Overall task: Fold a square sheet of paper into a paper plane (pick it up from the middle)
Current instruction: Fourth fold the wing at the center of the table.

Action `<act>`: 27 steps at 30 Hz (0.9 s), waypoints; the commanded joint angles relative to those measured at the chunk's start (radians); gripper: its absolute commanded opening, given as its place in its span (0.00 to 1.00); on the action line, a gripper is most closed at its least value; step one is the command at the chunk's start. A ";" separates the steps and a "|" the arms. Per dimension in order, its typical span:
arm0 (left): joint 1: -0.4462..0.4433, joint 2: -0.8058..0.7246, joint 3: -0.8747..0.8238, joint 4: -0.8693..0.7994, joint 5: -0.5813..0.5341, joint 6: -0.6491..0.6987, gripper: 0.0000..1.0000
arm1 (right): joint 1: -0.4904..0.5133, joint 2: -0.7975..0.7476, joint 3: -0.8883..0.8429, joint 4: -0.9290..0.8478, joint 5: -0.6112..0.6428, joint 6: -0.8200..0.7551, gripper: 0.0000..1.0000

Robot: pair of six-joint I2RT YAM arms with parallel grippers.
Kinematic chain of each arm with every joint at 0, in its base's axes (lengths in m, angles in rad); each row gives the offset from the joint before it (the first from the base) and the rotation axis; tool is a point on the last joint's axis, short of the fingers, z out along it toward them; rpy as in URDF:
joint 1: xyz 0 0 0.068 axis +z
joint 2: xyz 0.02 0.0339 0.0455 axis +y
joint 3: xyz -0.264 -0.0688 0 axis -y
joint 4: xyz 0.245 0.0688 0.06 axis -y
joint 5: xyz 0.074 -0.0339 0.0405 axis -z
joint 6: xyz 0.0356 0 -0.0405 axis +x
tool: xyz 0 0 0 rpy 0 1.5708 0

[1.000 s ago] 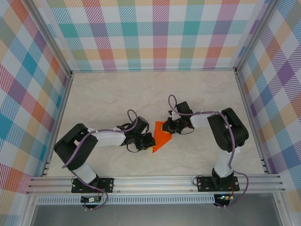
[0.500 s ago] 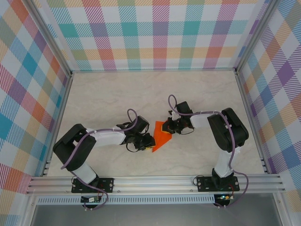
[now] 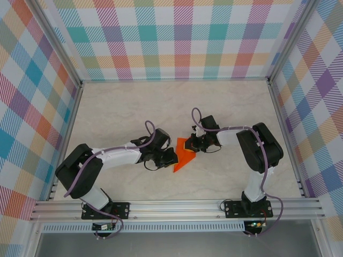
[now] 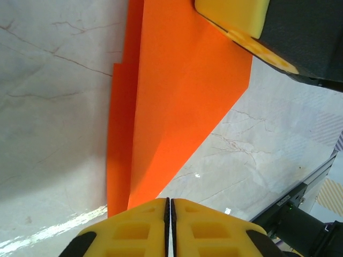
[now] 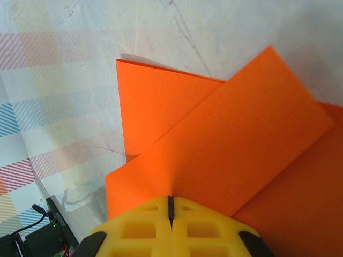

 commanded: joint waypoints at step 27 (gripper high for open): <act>-0.010 0.037 -0.034 0.039 0.021 -0.031 0.09 | -0.001 0.059 -0.005 -0.113 0.106 -0.029 0.00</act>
